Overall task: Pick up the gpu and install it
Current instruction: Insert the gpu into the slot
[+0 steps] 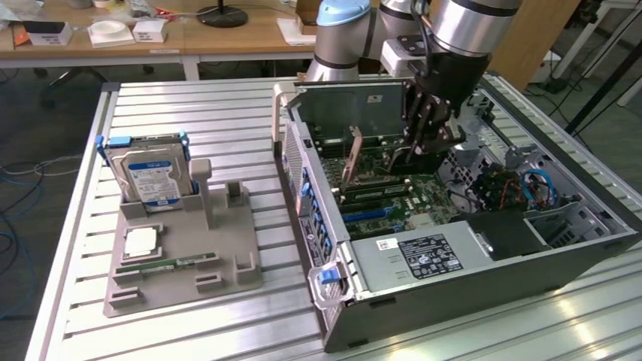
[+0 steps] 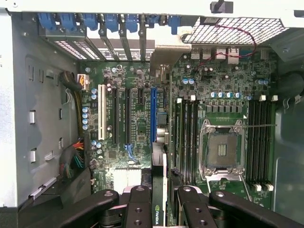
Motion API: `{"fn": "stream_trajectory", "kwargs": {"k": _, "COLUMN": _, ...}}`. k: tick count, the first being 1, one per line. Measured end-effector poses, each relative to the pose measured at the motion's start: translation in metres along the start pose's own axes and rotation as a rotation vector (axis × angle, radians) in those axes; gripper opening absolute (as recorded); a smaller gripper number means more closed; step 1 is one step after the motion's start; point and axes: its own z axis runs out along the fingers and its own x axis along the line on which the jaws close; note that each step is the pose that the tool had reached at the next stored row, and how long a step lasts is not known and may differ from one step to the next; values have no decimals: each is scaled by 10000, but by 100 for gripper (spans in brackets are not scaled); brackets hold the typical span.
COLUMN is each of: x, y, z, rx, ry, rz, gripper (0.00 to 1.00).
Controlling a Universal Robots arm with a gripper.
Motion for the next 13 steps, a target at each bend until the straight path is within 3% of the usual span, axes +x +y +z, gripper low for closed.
{"fn": "stream_trajectory", "kwargs": {"k": 13, "x": 28, "y": -1, "z": 45, "rx": 1, "ry": -1, "rz": 1, "gripper": 26}}
